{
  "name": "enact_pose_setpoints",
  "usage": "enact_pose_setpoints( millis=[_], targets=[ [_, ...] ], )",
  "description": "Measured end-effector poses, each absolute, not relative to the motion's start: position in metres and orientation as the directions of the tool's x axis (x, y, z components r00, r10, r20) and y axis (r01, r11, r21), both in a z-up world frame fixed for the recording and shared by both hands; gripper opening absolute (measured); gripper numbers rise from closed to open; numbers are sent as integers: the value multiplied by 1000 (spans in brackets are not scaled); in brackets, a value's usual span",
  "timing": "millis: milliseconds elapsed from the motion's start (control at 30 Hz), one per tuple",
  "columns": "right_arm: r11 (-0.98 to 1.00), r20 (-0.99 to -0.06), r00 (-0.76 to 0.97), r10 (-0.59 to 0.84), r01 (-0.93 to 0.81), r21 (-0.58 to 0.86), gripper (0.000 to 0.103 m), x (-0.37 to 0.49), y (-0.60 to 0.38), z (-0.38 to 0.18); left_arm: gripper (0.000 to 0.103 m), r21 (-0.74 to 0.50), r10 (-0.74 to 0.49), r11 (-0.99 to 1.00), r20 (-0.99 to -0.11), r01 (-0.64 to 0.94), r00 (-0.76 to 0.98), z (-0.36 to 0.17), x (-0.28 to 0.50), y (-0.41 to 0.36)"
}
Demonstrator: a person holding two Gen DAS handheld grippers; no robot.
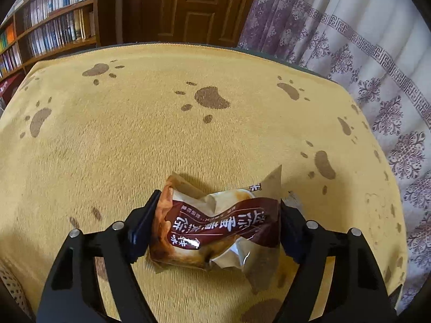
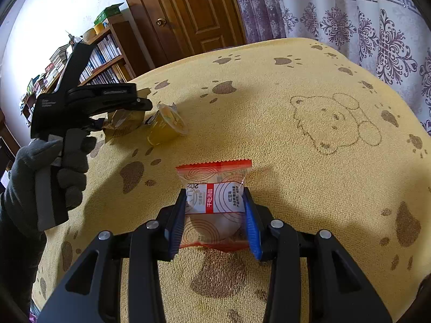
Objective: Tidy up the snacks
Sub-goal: 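Grasp the brown wrapped snack with the left tool while the right tool holds the pastry bag, then carry the brown wrapped snack into the basket and open the left tool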
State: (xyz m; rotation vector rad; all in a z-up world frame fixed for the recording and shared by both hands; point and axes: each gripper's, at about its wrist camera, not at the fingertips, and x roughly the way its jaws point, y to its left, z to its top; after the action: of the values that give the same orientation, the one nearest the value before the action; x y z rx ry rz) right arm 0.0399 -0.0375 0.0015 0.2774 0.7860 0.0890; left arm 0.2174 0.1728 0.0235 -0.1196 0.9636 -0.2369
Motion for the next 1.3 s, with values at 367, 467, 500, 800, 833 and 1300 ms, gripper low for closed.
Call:
enact_pose_setpoints(
  millis=[367,467,500,800,833,1300],
  targets=[
    [958,-683,706,187,23,285,40,40,-38,2,77,-238,-295,955,-733,176,613,64,164,181],
    [958,-683,706,187,22,286,40,40,-38,2,77,-218,-279,960,-717,174,639,78,147,184],
    [958,-683,706,188,22,286,40,40,-38,2,77,-217,-276,961,-712,172,645,81,142,186],
    [956,-680,707,194,20,294,40,40,-39,3,77,-119,-160,987,-660,109,734,113,92,211],
    [956,-680,707,194,20,293,40,40,-39,2,77,-108,-147,989,-654,101,742,116,88,215],
    [957,-681,707,192,20,291,40,39,-38,3,78,-45,68,993,-567,-113,821,152,41,317]
  ],
)
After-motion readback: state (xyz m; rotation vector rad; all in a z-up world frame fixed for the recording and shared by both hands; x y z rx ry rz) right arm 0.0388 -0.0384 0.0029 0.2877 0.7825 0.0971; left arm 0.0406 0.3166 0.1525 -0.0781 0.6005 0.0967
